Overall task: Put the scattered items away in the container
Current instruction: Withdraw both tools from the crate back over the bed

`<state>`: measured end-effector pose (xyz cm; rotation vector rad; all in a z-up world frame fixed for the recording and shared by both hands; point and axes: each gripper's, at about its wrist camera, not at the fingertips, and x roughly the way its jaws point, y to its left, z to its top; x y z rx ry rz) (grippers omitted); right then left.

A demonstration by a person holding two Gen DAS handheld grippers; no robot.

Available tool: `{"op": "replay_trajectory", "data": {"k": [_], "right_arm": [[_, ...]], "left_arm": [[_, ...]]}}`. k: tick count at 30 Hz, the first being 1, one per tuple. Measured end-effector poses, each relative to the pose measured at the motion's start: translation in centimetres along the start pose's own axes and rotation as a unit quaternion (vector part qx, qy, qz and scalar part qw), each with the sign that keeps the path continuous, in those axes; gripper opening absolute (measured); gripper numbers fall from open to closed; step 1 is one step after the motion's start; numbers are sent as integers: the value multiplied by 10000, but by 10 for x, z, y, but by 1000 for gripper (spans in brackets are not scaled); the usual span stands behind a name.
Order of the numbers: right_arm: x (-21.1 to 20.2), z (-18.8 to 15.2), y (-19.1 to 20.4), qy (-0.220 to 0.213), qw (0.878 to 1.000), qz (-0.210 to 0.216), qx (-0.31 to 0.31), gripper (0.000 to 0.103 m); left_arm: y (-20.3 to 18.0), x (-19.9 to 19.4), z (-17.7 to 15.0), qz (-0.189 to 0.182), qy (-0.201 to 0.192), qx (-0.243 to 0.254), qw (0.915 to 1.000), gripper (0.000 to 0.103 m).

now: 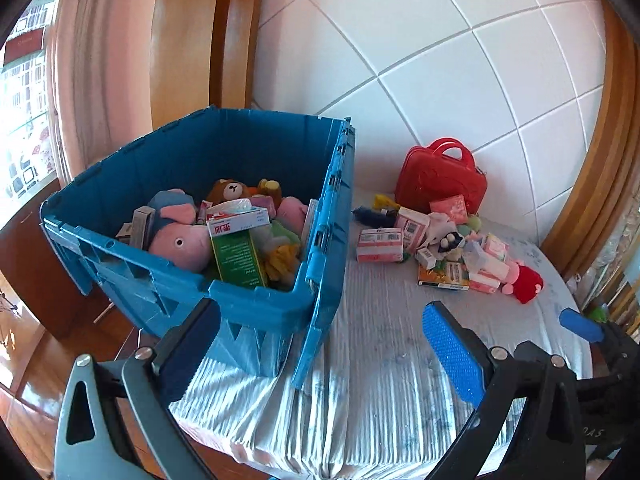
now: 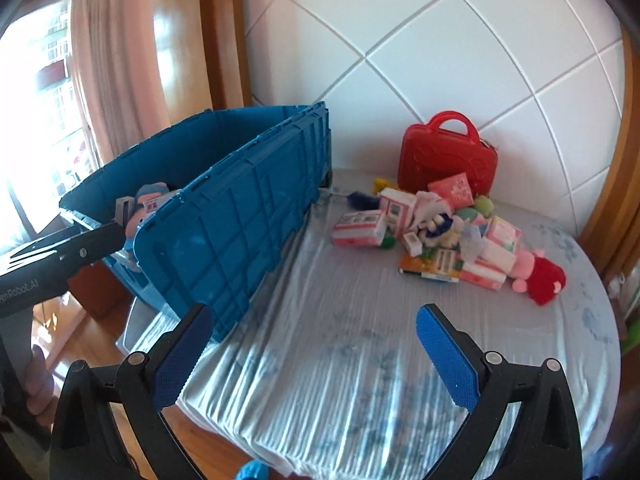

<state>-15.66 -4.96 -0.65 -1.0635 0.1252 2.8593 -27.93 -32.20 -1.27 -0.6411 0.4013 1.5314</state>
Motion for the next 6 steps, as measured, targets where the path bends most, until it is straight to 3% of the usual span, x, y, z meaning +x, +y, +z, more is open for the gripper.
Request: {"op": "replay_trajectory", "data": {"k": [6], "right_arm": [[-16,-13,-8,-81,9998,20,164,103]], "left_arm": [[-12,-22,-10,315,-179,307,9989,103]]}}
